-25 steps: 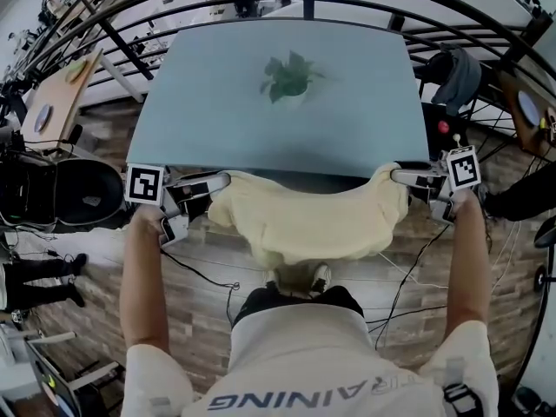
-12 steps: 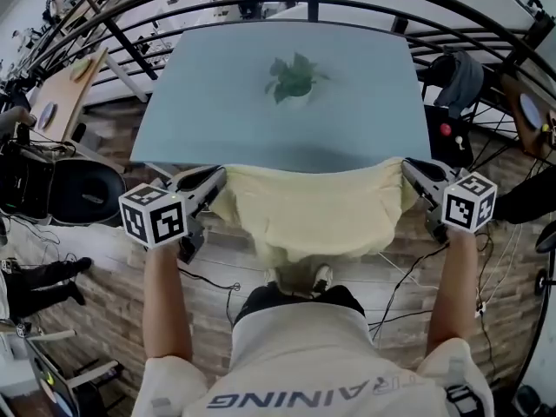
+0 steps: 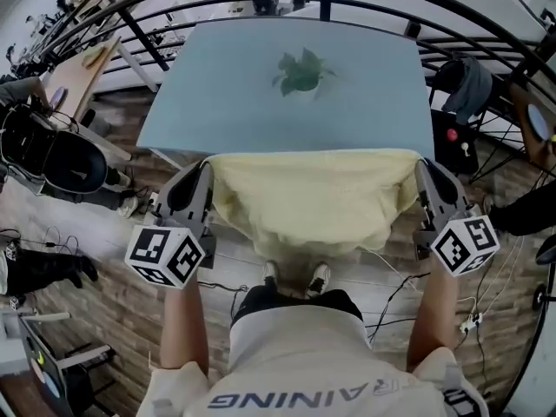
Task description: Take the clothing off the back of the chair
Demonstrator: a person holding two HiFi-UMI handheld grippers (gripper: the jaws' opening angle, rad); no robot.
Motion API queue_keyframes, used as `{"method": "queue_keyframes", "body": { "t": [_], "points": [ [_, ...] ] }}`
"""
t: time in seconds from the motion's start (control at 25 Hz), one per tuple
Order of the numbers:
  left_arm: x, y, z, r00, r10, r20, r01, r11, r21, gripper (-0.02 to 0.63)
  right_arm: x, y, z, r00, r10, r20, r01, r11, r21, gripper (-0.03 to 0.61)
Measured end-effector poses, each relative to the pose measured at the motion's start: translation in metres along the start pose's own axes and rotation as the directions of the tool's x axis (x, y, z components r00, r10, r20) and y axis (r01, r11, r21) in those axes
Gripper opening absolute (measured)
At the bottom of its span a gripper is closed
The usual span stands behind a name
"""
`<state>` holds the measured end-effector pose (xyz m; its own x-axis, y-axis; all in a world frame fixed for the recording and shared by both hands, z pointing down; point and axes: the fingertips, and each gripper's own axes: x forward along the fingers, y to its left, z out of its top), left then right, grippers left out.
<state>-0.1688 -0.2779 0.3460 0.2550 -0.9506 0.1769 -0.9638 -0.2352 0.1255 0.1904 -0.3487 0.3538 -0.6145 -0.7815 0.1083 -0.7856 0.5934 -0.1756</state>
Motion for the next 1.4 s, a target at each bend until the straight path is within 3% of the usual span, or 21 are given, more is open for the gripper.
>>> {"method": "queue_keyframes", "body": {
  "t": [0.28,0.44,0.64,1.0,1.4],
  "points": [
    [-0.021,-0.018,0.013,0.995,0.027,0.091,-0.027,1.0,0.008,0.043,-0.034,0.012,0.019,0.991,0.0,0.131,-0.003,1.0,0.026,0.034],
    [-0.043,-0.021,0.013,0.991,0.0,0.132,-0.006,0.999,0.04,0.043,-0.058,0.032,0.015,0.982,-0.065,0.176,0.057,0.997,0.045,0.034],
    [-0.078,-0.021,0.003,0.985,-0.084,0.149,0.077,0.996,0.052,0.043,-0.1,0.07,0.005,0.961,-0.159,0.227,0.152,0.987,0.05,0.034],
    [-0.159,-0.021,-0.003,0.968,-0.197,0.155,0.182,0.977,0.11,0.043,-0.169,0.149,-0.022,0.937,-0.257,0.238,0.242,0.966,0.091,0.034],
    [-0.222,-0.018,-0.016,0.971,-0.196,0.135,0.183,0.978,0.104,0.043,-0.209,0.205,-0.036,0.947,-0.262,0.186,0.252,0.965,0.078,0.034]
  ]
}}
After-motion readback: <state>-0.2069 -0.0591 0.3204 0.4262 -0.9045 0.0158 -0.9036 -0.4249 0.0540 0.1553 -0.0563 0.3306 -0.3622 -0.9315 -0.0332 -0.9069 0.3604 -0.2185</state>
